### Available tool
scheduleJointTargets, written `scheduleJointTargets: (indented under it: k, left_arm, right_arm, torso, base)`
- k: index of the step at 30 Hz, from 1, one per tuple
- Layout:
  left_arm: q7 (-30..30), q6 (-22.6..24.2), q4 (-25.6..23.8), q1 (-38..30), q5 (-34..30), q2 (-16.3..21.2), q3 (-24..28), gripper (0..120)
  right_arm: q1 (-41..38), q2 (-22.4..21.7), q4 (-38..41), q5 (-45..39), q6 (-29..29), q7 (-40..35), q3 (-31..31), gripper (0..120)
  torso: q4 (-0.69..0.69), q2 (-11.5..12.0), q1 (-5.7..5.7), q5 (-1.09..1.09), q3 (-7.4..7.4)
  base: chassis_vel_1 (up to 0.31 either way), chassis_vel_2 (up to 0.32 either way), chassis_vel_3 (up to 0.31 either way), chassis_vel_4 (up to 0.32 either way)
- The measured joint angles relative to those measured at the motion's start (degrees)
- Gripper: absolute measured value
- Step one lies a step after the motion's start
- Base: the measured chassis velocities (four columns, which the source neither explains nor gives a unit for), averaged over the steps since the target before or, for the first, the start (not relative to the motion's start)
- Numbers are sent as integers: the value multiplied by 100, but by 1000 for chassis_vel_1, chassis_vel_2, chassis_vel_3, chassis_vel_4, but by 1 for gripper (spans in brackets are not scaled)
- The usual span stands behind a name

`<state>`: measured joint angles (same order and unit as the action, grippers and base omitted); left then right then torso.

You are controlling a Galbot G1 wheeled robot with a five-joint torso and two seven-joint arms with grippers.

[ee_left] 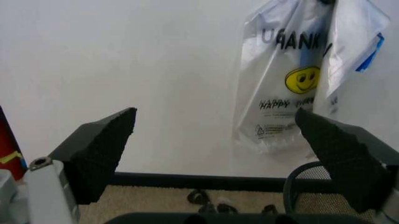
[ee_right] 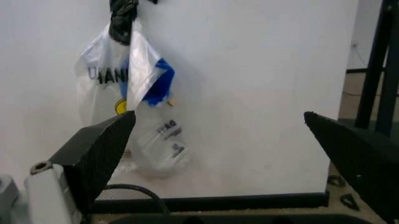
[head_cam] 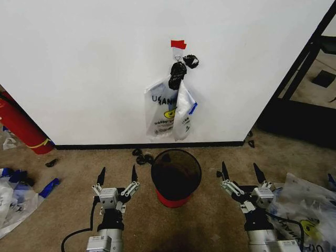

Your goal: Pick up the garbage bag from the wall and place it over the trash bin.

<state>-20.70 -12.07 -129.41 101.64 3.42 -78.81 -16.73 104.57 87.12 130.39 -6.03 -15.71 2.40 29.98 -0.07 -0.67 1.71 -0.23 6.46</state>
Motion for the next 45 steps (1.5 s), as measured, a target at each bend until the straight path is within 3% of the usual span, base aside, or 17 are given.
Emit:
scheduleJointTargets:
  k: [8, 9, 15, 20, 22, 28, 33, 45]
  left_arm:
    - [0, 26, 7, 49, 63, -27, 5, 100]
    - [2, 34, 0, 57, 82, -30, 7, 100]
    - [4, 9, -36, 181, 226, -90, -3, 100]
    - [-12, -26, -126, 314, 386, -265, -57, 100]
    - [-15, -29, -133, 328, 400, -280, -67, 100]
    - [-49, -99, -207, 472, 494, -407, -166, 100]
    - [-65, -116, -233, 494, 518, -458, -192, 100]
    - [-88, -163, -259, 498, 538, -451, -187, 100]
  right_arm:
    - [-785, -462, -346, -629, 438, 24, -501, 100]
    - [-983, -557, -411, -804, 512, 56, -577, 100]
    - [-2082, -990, -827, -1765, 934, 122, -1006, 100]
    - [-3577, -1228, -1611, -2724, 1198, 151, -1635, 100]
    - [-3772, -1224, -1727, -2846, 1223, 148, -1720, 100]
    - [-5477, -758, -3093, -3824, 1366, 49, -2407, 100]
    - [-6239, -441, -3786, -4090, 1376, -1, -2559, 100]
    - [-6815, -193, -4433, -4193, 1350, -85, -2510, 100]
  torso:
    - [2, 0, 0, 1, 0]
    - [-3, 0, 0, -1, 0]
    - [1, 0, 0, 0, 0]
    - [-1, 0, 0, 0, 1]
    - [0, 1, 0, 1, 1]
    - [0, 1, 1, 0, 2]
    - [1, 1, 1, -1, 1]
    - [0, 1, 1, -1, 0]
  base:
    - [0, 0, 0, 0]
    - [0, 0, 0, 0]
    - [0, 0, 0, 0]
    - [0, 0, 0, 0]
    - [0, 0, 0, 0]
    - [0, 0, 0, 0]
    - [0, 0, 0, 0]
    - [0, 0, 0, 0]
